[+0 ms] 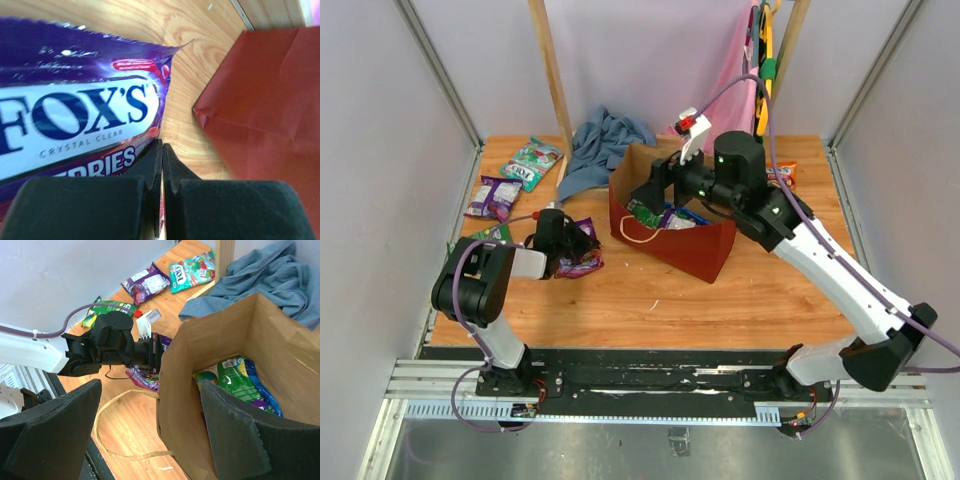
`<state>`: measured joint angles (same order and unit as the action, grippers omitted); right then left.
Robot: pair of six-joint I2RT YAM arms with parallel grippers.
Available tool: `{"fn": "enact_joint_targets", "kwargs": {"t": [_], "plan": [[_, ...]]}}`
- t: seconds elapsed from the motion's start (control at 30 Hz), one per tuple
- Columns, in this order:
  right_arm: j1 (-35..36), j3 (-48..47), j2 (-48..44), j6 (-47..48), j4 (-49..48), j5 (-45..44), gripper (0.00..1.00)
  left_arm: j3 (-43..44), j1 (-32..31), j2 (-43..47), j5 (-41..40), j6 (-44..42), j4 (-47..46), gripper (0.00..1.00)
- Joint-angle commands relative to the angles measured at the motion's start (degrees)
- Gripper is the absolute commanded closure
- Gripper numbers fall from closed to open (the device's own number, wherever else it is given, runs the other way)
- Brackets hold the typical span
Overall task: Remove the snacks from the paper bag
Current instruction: Adjust the snack at the center of the board.
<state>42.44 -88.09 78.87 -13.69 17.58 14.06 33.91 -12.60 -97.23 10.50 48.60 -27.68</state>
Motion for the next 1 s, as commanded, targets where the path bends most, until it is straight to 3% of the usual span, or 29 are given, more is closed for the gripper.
{"fn": "enact_joint_targets", "kwargs": {"t": [0.0,0.23,0.33,0.43,0.5,0.53,0.6,0.67,0.73,0.97], "plan": [[-1.78,2.44,-2.79,-0.43,-2.17,0.88,0.18,3.36,0.91,-1.20,-9.42,-2.22,9.29,0.99],[-2.69,5.57,-4.73,-1.35,-2.70,1.51,0.18,8.57,10.79,-1.90,-7.38,-11.46,18.00,0.99],[-2.95,6.58,-5.51,-1.74,-3.51,1.99,0.17,10.11,12.06,-1.00,-9.00,-14.52,20.83,1.00],[-2.91,6.75,-5.70,-1.73,-3.53,2.59,0.17,8.66,12.01,4.77,-5.77,-15.60,18.61,0.95],[-2.89,7.00,-5.97,-1.74,-3.62,2.87,0.17,7.22,11.04,10.32,-5.12,-15.51,17.21,0.85],[-2.90,7.23,-6.10,-1.79,-3.65,3.02,0.17,7.31,10.12,12.99,-6.47,-16.01,18.17,0.74],[-2.91,7.61,-6.45,-1.88,-3.89,3.05,0.17,8.15,7.15,17.94,-12.31,-17.39,23.58,0.45],[-2.92,8.00,-6.64,-1.90,-3.96,3.22,0.17,8.48,3.43,22.17,-18.75,-18.20,28.09,0.10],[-2.96,8.32,-6.86,-2.11,-4.03,3.33,0.17,8.29,0.70,24.75,-24.68,-17.77,33.03,0.05],[-2.95,9.45,-7.31,-2.68,-4.64,4.57,0.17,-0.22,-1.39,28.96,-32.34,-14.31,39.57,0.05]]}}
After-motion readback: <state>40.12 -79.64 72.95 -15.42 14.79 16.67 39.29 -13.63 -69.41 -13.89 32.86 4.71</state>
